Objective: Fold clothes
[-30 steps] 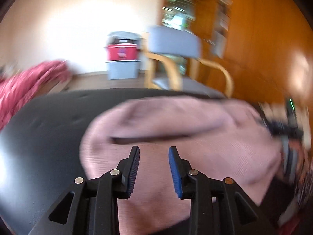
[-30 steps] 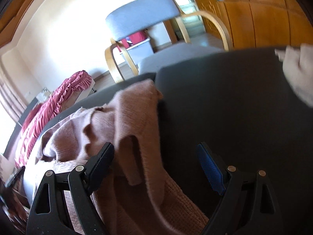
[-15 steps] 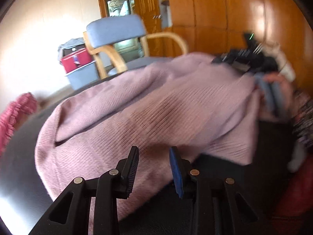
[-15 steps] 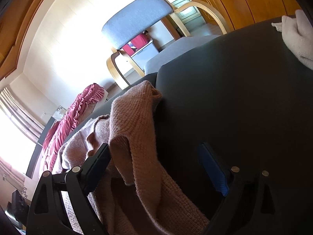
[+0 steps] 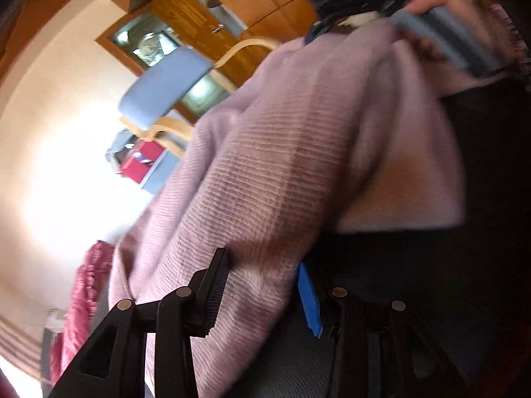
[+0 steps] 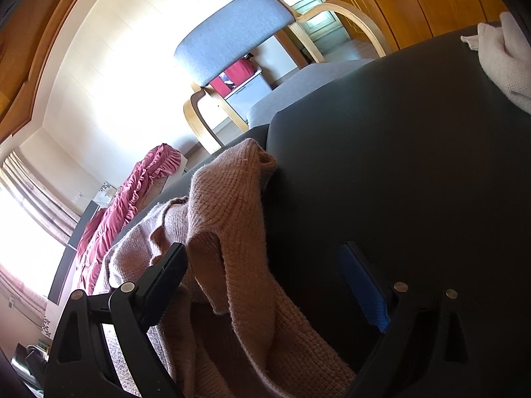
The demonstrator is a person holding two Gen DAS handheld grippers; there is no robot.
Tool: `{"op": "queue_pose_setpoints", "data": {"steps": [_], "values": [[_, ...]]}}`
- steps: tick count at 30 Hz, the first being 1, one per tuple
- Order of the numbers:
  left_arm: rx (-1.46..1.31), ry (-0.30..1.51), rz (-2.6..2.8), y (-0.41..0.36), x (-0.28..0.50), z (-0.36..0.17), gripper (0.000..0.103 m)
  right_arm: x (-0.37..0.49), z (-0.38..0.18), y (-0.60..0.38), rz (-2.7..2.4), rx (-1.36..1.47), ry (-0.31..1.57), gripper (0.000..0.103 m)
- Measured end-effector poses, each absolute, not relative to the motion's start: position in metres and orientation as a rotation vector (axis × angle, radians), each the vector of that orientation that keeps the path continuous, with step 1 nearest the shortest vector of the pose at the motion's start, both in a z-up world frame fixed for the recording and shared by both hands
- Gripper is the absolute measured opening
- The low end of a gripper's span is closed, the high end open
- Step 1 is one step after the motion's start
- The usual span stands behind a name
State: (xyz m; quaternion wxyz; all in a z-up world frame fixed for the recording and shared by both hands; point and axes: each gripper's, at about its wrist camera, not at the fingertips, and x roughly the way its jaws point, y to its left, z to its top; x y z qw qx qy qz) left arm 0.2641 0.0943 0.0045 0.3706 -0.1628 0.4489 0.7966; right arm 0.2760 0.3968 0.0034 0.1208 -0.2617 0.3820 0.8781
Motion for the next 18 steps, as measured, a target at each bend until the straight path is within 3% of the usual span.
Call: {"op": "queue_pose_setpoints", "data": {"steps": [1,3,10,18], "values": [[-0.435,1.114,2.059,0.097,0.259,0.005,0.039,0.276,0.003,0.397,2.565,-0.763,1.116,0.094],[-0.499,1.023,2.094,0.098,0.25,0.012,0.017,0.275,0.004,0.396,2.565,-0.762,1.118,0.095],[-0.567,0.569,2.186,0.065,0.209,0.093,0.009,0.277,0.002,0.398,2.566,-0.761,1.118,0.095],[-0.526,0.284,2.447,0.002,0.127,0.163,0.008,0.275,0.002,0.399,2.564,-0.762,1.115,0.095]]}}
